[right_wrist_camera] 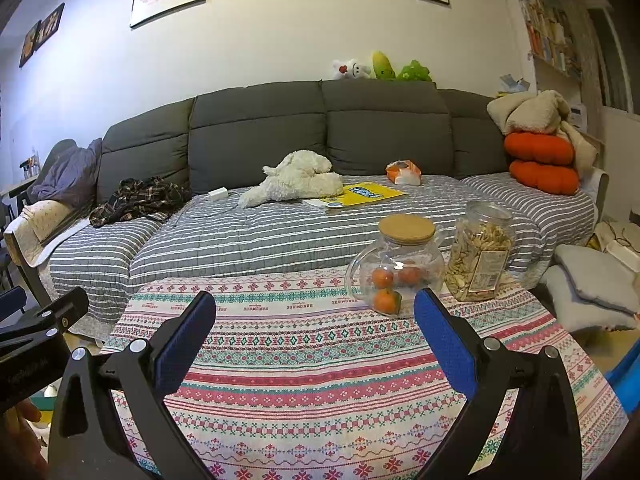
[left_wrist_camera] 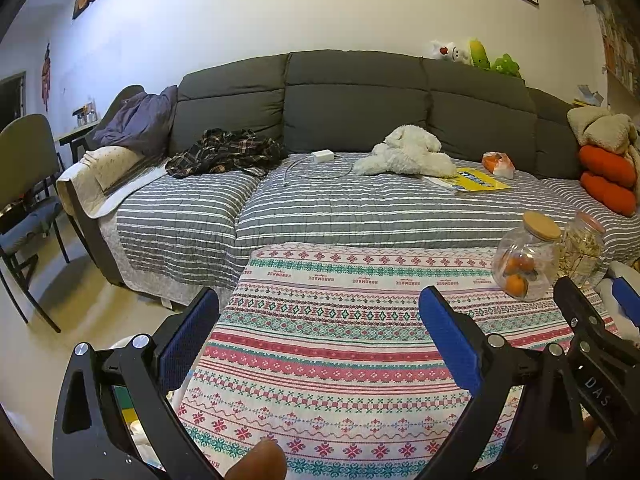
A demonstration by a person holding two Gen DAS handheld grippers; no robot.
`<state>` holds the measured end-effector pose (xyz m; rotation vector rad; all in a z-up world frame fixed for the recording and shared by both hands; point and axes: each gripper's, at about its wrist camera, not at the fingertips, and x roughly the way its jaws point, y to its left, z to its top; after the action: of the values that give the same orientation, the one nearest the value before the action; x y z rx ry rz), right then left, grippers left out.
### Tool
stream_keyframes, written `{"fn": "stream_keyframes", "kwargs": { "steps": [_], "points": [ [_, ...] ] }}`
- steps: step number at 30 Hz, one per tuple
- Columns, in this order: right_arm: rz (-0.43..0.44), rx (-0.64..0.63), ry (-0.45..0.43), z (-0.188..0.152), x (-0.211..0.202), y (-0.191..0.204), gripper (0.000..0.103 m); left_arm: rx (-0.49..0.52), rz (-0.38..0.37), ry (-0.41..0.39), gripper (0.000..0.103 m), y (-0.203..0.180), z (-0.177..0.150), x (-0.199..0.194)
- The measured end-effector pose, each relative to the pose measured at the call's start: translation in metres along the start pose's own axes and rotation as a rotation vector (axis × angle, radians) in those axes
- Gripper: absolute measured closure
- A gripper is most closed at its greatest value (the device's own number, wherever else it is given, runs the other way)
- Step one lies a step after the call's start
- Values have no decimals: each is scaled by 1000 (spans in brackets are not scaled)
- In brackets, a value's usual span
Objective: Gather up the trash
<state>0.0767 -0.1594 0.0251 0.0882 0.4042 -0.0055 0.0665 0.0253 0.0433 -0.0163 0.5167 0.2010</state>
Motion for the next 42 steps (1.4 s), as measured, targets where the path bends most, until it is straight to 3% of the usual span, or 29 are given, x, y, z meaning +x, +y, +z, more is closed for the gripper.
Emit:
{"fn": "stream_keyframes", "kwargs": {
  "steps": [22,35,42],
  "points": [
    [32,23,12,1,1,-1,7,-14,-20,15,7,-1,0,2],
    [55,45,33,0,3,-5,7,17,-39,-33,12,-6,-1,-5],
    [51,51,24,1,2,-7,7,23,-18,-62,7,-8,1,-13]
  ]
}}
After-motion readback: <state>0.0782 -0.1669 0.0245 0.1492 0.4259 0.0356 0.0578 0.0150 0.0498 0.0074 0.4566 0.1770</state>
